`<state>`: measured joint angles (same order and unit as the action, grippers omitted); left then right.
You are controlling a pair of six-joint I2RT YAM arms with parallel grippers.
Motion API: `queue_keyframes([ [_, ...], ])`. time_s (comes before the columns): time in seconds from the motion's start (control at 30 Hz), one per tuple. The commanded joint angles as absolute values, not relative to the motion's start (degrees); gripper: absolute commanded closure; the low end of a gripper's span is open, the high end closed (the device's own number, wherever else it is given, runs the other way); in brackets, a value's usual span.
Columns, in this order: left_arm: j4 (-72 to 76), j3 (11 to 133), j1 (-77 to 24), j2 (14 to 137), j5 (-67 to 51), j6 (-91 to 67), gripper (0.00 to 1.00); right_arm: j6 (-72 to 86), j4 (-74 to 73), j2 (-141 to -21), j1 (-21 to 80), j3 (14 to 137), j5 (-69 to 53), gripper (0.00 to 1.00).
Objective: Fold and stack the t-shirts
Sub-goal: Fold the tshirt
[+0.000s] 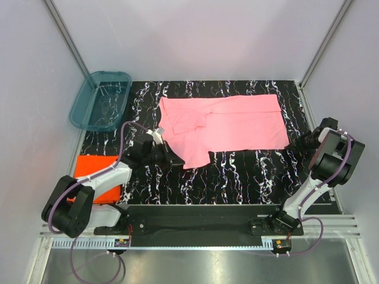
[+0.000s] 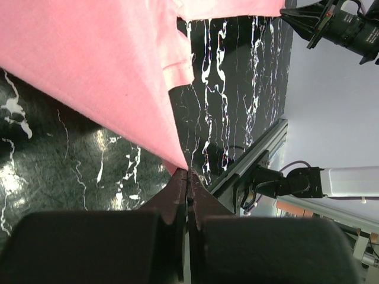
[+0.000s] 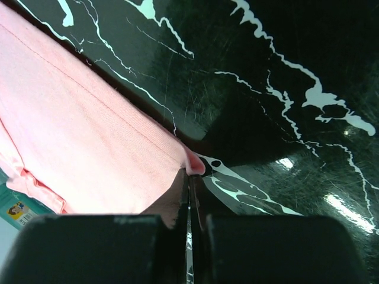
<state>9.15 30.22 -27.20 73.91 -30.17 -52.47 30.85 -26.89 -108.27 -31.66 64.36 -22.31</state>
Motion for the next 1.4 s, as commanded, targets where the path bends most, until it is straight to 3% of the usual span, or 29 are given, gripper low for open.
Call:
queue_keyframes([
  [0.0,7.83,29.71,-26.89,69.79,-30.76,-52.21,1.0,29.27,-30.31,-107.23,-31.9,64.77,-17.67,1.0],
  [0.37,5.89,21.27,-27.07,58.55,-27.25,-58.44,1.0,29.88,-37.7,-100.39,-31.82,63.28,-16.17,1.0],
  [0.63,4.31,24.24,-26.98,57.74,-24.7,-59.33,1.0,28.74,-40.95,-95.8,-31.47,66.44,-15.91,1.0],
  [1.1,3.77,53.76,-19.0,83.39,-27.94,-53.96,1.0,29.79,-42.8,-109.24,-26.63,82.69,-16.08,1.0],
  [1.37,6.5,63.62,-14.07,95.7,-31.64,-55.9,1.0,29.0,-45.61,-118.12,-24.79,93.94,-16.43,1.0],
])
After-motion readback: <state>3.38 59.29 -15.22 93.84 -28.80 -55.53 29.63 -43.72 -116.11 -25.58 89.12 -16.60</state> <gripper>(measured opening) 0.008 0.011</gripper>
